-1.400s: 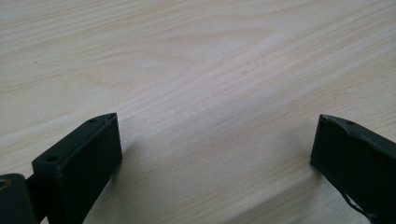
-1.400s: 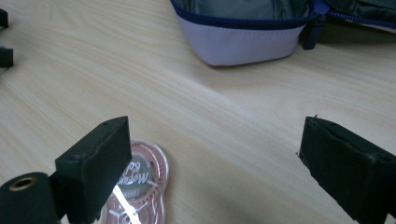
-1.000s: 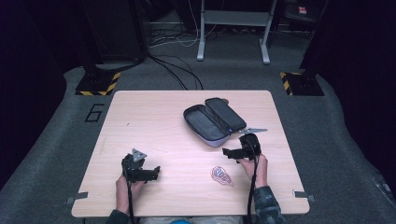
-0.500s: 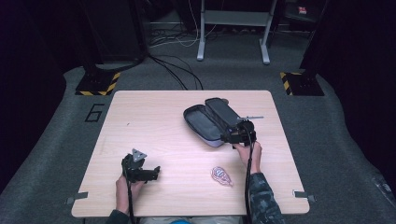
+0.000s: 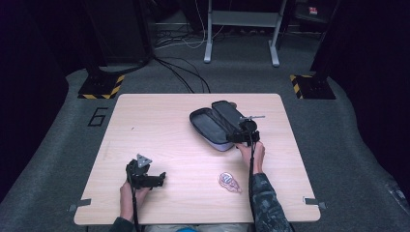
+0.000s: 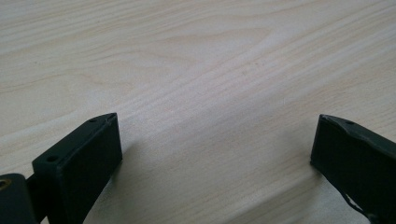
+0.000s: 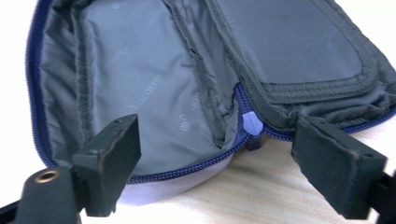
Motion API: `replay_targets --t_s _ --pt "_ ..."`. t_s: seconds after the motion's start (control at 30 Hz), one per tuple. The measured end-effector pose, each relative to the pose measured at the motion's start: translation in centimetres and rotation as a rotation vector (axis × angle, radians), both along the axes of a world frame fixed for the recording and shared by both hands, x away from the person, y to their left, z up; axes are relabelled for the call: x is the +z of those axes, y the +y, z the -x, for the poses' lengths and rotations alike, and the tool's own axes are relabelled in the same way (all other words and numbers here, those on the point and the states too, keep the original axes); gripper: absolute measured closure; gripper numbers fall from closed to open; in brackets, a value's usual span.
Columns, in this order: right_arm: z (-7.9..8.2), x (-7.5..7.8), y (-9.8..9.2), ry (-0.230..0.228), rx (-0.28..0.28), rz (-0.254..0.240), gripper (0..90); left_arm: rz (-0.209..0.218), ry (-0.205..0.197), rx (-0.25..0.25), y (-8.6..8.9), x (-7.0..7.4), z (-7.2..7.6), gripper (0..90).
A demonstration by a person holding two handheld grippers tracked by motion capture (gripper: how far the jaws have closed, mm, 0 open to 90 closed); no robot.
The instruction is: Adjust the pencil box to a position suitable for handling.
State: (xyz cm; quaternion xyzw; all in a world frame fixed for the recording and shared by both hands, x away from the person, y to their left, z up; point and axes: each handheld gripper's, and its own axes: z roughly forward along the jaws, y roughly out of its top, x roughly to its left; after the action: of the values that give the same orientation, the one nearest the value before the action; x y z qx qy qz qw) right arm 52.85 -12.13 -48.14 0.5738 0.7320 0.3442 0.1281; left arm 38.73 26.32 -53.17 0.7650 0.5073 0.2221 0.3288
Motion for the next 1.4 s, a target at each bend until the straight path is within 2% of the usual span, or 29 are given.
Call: replay_targets --t_s 0.07,0.17,0.23,0.33,0.43,0.47,0.53,0.6,0.7,0.73,0.77,0.8,1.07,1.17,1.37,1.4 --pt "0.0 0.0 0.2 -0.004 -0.019 0.031 18.8 0.000 0.000 0.000 0.0 0.0 0.0 1.9" --pt "-0.1 -0.1 0.1 -0.007 -0.030 0.027 18.0 0.002 0.000 -0.001 0.0 0.0 0.0 1.9" --pt "-0.3 -0.2 0.1 -0.020 -0.053 0.015 15.7 0.002 0.000 0.000 0.0 0.0 0.0 1.9" --pt "-0.3 0.0 0.3 -0.039 -0.057 0.013 15.6 0.001 -0.001 0.001 0.0 0.0 0.0 1.9" --pt "-0.4 -0.1 0.5 -0.019 -0.059 0.030 16.1 0.000 0.000 0.001 0.0 0.0 0.0 1.9" --pt "-0.4 -0.2 0.6 -0.001 -0.071 0.055 19.6 0.002 0.000 -0.001 0.0 0.0 0.0 1.9" --pt "-0.4 -0.3 0.5 0.014 -0.076 0.063 22.8 0.002 0.001 -0.002 0.0 0.0 0.0 1.9" --pt "-0.4 -0.4 0.4 0.019 -0.079 0.057 25.6 0.000 0.000 0.000 0.0 0.0 0.0 1.9" --pt "-0.3 -0.3 0.3 0.020 -0.083 0.070 35.2 0.000 0.000 0.000 0.0 0.0 0.0 1.9" --pt "-0.3 -0.3 0.3 0.020 -0.083 0.070 35.2 0.000 0.000 0.000 0.0 0.0 0.0 1.9" --pt "-0.2 -0.2 0.2 0.022 -0.082 0.072 42.5 0.001 0.000 -0.001 0.0 0.0 0.0 1.9" --pt "-0.2 -0.2 0.0 0.019 -0.081 0.071 44.6 0.000 0.000 -0.001 0.0 0.0 0.0 1.9" --pt "0.1 -0.3 -0.3 0.015 -0.079 0.066 53.4 0.001 0.000 -0.001 0.0 0.0 0.0 1.9" --pt "0.1 -0.2 -0.4 -0.004 -0.056 0.094 57.4 0.001 0.000 -0.002 0.0 0.0 0.0 1.9" --pt "0.1 -0.1 -0.4 -0.014 -0.037 0.123 63.6 0.000 0.000 -0.001 0.0 0.0 0.0 1.9" --pt "0.1 -0.1 -0.5 -0.020 -0.019 0.133 67.1 0.001 0.000 -0.001 0.0 0.0 0.0 1.9"
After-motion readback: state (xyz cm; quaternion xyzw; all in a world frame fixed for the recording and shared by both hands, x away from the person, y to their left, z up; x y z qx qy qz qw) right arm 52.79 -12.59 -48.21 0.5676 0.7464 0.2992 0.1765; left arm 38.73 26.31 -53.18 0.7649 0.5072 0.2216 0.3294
